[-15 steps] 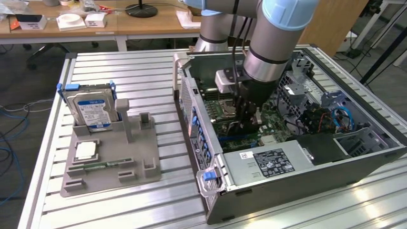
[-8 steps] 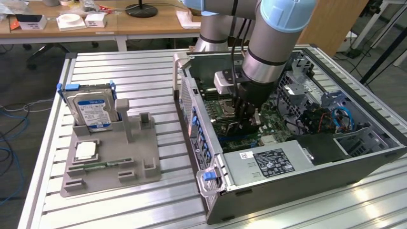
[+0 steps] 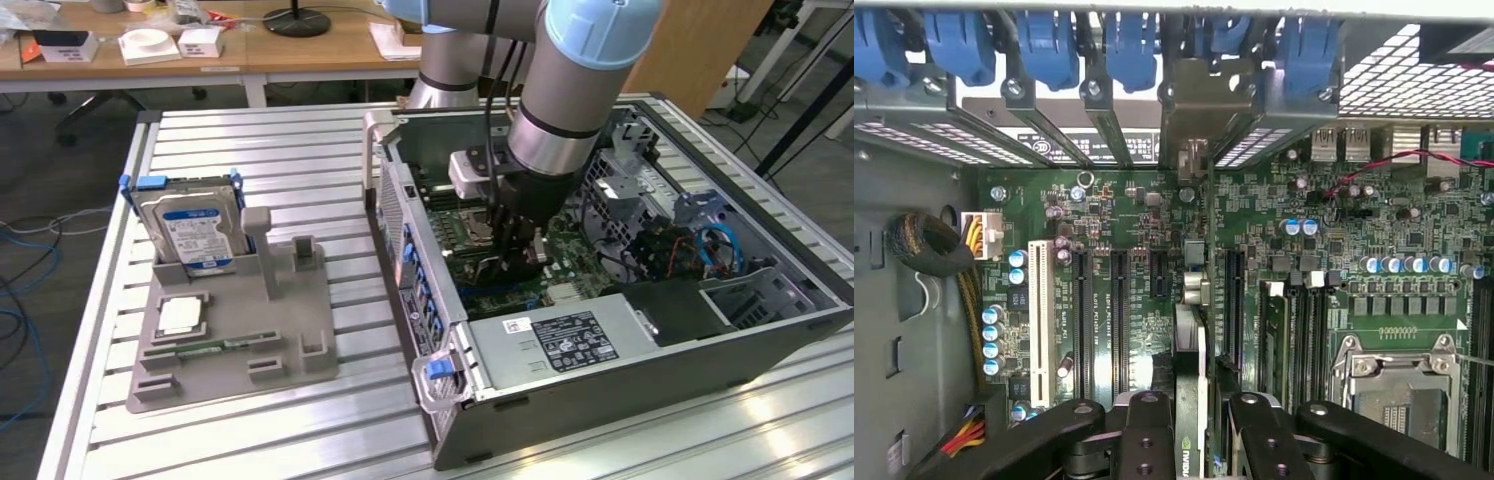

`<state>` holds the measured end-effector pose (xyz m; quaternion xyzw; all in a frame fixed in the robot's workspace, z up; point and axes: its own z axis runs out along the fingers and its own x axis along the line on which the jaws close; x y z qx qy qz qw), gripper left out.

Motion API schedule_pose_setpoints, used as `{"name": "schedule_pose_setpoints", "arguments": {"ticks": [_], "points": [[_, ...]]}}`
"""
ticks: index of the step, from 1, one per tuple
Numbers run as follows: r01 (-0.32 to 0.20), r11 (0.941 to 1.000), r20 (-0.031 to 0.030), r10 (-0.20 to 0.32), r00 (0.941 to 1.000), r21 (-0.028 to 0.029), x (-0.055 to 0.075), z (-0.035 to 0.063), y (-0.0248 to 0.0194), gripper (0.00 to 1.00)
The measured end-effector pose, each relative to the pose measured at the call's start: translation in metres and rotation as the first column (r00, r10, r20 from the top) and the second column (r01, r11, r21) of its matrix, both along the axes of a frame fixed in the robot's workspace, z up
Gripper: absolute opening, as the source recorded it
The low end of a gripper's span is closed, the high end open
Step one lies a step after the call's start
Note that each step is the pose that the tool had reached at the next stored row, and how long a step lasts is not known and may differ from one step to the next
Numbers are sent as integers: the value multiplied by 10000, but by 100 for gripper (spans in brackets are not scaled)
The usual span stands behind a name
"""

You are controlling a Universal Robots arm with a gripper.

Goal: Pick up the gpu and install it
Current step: 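Insert the gpu into the slot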

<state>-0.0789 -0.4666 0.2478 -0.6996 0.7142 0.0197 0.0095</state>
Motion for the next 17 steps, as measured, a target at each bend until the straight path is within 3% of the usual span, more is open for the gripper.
{"name": "schedule_pose_setpoints", "arguments": {"ticks": [17], "points": [[-4, 10000, 14, 4, 10000, 2, 0, -14, 0, 26]]}}
